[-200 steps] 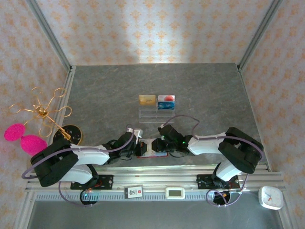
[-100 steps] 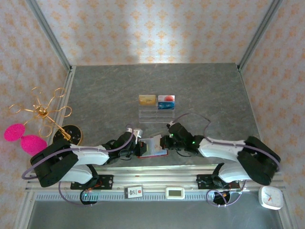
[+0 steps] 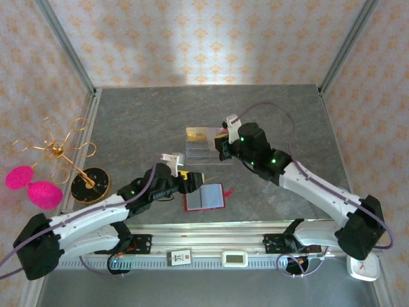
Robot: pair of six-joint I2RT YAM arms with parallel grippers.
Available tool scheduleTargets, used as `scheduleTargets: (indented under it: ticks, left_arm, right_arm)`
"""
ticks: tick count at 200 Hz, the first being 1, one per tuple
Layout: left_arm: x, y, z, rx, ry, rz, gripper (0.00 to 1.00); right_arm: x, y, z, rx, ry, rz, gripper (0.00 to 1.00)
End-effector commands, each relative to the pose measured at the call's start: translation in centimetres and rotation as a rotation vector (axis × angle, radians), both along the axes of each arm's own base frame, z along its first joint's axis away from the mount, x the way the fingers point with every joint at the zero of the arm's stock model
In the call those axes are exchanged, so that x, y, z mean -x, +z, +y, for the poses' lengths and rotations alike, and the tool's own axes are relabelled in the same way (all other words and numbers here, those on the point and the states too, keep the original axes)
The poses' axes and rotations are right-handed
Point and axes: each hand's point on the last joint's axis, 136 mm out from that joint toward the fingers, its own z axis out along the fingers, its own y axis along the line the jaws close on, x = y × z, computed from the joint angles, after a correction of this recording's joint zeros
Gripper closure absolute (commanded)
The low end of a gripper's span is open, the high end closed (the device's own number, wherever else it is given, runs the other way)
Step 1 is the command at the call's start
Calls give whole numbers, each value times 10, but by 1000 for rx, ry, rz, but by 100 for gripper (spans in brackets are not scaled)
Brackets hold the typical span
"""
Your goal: Take the credit cards out of the card holder
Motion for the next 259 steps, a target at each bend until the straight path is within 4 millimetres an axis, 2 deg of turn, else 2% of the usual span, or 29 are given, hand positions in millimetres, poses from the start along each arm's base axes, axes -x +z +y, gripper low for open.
scheduleTargets:
  ticks: [1, 42, 63, 100, 136, 221, 259]
  left_arm:
    - [-2, 2, 28, -91, 87, -6, 1]
    - [-5, 37, 46, -57, 155, -115, 1]
    - [-4, 48, 52, -52, 167, -162, 1]
    - [-6, 60, 59, -82, 180, -229, 1]
    - [-10, 58, 63, -112, 200, -251, 1]
    - [-16, 35, 70, -187, 240, -214, 1]
    - [-19, 31, 70, -209, 243, -199, 1]
  right_arm:
    - [-7, -4, 13, 130, 185, -89, 100]
    - [-19, -17, 34, 277, 444, -98, 100]
    - [-29, -24, 40, 342, 522, -91, 100]
    - [-35, -42, 50, 455, 674, -69, 100]
    - [-42, -61, 53, 538, 765, -70, 100]
    - [-55, -105, 52, 682, 888, -13, 100]
    - [-61, -113, 49, 728, 890, -19, 100]
